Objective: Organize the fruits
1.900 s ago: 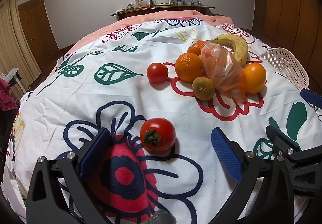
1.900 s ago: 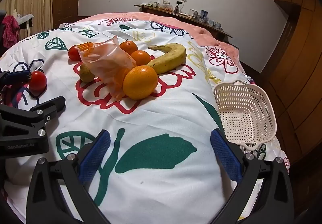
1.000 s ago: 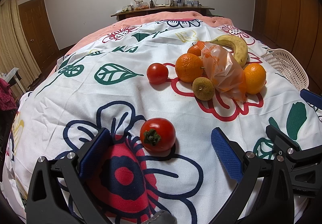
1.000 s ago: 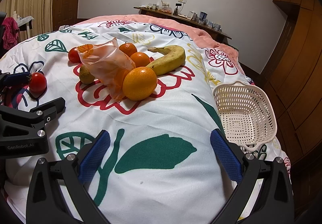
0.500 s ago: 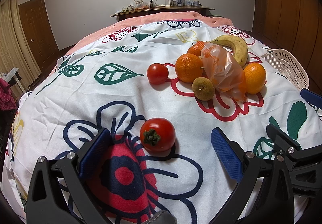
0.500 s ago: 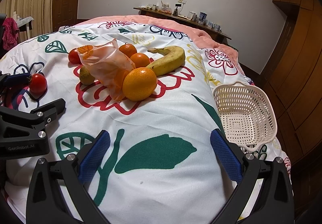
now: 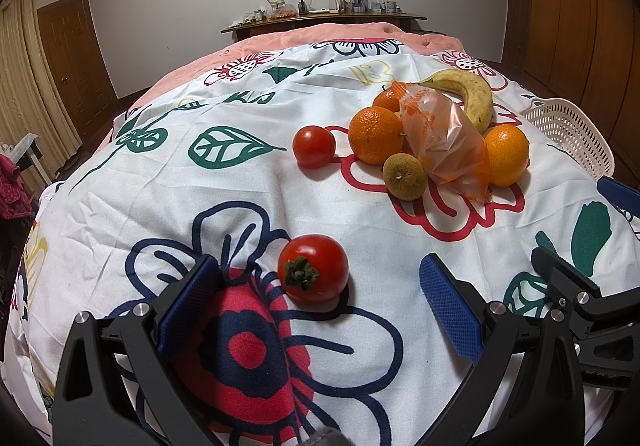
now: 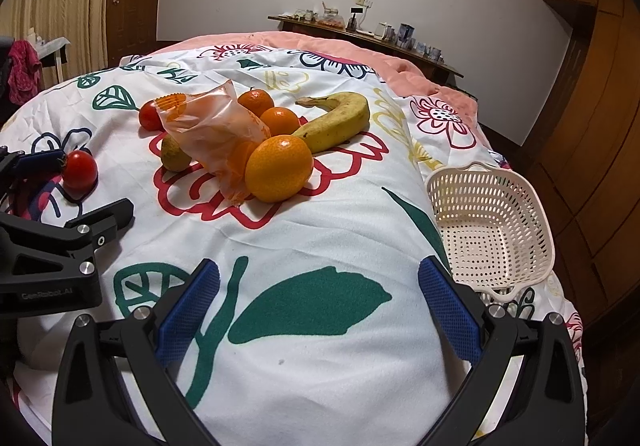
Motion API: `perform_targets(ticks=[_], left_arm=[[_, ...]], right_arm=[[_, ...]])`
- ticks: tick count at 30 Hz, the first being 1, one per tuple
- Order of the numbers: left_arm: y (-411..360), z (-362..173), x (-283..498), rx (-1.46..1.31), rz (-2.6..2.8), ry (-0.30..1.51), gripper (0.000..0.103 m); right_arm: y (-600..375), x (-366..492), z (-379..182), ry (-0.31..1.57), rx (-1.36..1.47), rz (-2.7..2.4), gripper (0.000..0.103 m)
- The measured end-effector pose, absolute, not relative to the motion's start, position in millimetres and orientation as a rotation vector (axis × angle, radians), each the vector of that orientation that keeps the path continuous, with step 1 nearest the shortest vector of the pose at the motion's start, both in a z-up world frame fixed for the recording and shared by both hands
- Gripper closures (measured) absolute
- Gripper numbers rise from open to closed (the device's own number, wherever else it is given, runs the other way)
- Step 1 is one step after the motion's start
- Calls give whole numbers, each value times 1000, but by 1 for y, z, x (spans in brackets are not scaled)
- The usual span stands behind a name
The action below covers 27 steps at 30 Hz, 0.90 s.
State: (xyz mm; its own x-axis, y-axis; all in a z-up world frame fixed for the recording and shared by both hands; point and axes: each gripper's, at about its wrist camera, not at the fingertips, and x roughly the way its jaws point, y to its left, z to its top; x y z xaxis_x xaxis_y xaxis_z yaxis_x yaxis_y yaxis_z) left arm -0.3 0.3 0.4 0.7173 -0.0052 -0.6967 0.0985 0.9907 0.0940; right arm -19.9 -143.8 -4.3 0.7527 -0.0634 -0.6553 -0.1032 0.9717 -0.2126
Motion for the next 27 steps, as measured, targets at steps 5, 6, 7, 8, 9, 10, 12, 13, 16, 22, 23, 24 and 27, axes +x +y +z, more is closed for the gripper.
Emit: perform_targets(ticks=[5, 6, 7, 8, 9, 10, 12, 13, 16, 22, 23, 24, 27], left_arm=[[0, 0, 0, 128, -59, 770, 2], [0, 0, 0, 129, -58, 770, 2], [0, 0, 0, 131, -57, 772, 2], [-1, 0, 0, 136, -56, 773, 2], [-1, 0, 0, 141, -54, 774, 2], [-1, 0, 0, 143, -54, 775, 2], [-4, 0, 1, 143, -56, 777, 2], [-5, 1, 1, 143, -56, 778, 2], [-5, 1, 1, 144, -55, 777, 2], [-4, 1, 1, 144, -54, 777, 2], [-4, 1, 1, 143, -55, 778, 2], [-4, 1, 1, 144, -55, 778, 2], [-2, 1, 4, 139, -63, 781, 2]], right_arm=[[-144, -16, -2, 737, -226, 42, 5], [-145, -16, -2, 745, -225, 47, 5], [-146, -16, -3, 754, -224, 52, 5], [-146, -15, -2, 778, -226, 63, 5], [-147, -14, 0, 795, -233, 72, 5], [-146, -14, 0, 810, -239, 79, 5], [-145, -10, 3, 848, -247, 94, 5], [-146, -9, 4, 856, -248, 98, 5], [-145, -5, 5, 887, -255, 112, 5], [-144, -7, 4, 884, -262, 106, 5], [-143, -8, 3, 876, -265, 98, 5], [-142, -8, 2, 867, -270, 90, 5], [-139, -12, 0, 838, -291, 68, 5]])
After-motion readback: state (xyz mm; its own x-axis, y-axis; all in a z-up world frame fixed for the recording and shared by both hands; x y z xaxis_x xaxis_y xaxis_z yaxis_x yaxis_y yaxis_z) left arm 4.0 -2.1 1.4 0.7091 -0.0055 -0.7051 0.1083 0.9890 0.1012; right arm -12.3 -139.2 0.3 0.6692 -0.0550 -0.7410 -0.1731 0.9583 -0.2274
